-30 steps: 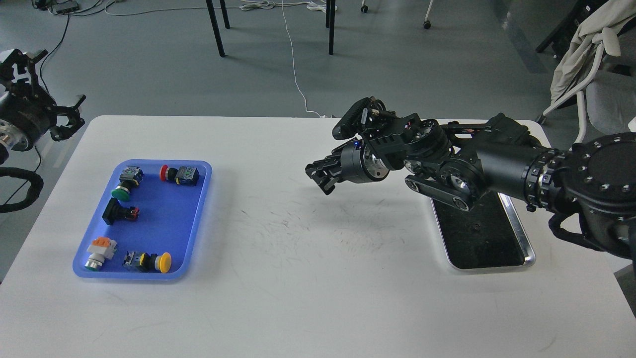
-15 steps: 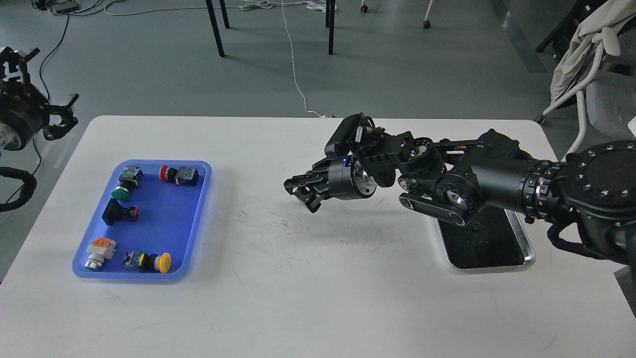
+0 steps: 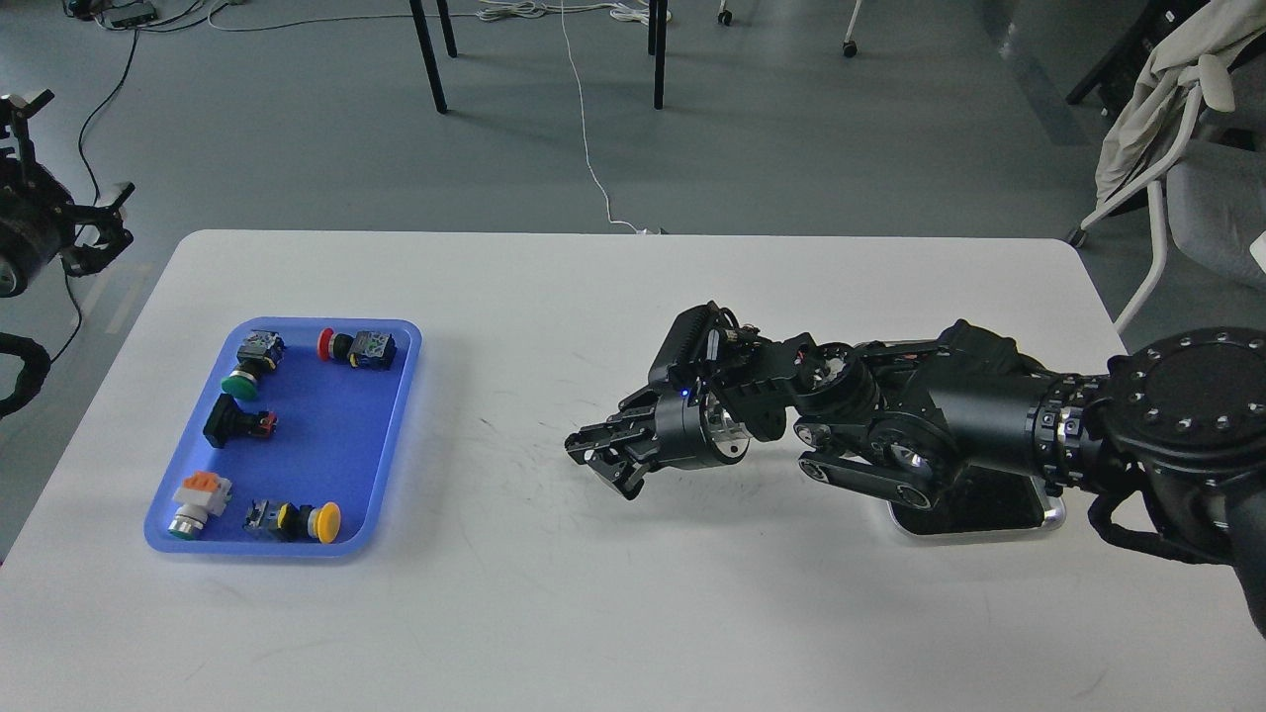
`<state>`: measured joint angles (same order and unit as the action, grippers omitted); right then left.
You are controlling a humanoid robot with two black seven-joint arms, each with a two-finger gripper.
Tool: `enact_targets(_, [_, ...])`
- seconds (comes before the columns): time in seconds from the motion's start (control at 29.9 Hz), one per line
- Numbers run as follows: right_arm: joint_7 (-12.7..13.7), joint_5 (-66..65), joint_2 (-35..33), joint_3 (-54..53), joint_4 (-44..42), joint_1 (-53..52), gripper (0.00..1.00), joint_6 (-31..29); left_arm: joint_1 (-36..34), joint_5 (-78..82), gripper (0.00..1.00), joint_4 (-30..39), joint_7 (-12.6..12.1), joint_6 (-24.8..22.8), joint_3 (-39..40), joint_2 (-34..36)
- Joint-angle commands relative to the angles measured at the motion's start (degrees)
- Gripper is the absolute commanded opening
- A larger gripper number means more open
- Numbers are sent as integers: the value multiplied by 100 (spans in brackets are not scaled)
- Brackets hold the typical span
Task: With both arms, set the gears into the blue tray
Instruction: 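Carry the black gear with the right gripper toward the table center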
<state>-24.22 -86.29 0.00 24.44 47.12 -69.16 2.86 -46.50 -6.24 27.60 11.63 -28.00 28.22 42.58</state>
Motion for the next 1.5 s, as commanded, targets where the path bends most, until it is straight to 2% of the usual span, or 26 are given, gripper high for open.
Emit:
enact_targets(0.0, [-21, -55, 0, -1, 51, 43, 1, 74, 0, 0, 100, -1, -2, 0, 0, 49])
enact_targets(0.77, [-30, -354, 0, -18, -230, 430, 1, 197, 88, 0, 100, -1, 6, 0, 0, 119])
enact_targets(1.14, [5, -327, 0, -62, -239, 421, 19, 276, 115, 0, 100, -1, 6, 0, 0, 181])
enact_targets(1.2, [5, -319, 0, -71, -239, 421, 26, 285, 123, 0, 100, -1, 6, 0, 0, 189])
enact_targets(1.47, [5, -284, 0, -229, -256, 430, 33, 294, 123, 0, 100, -1, 6, 0, 0, 207])
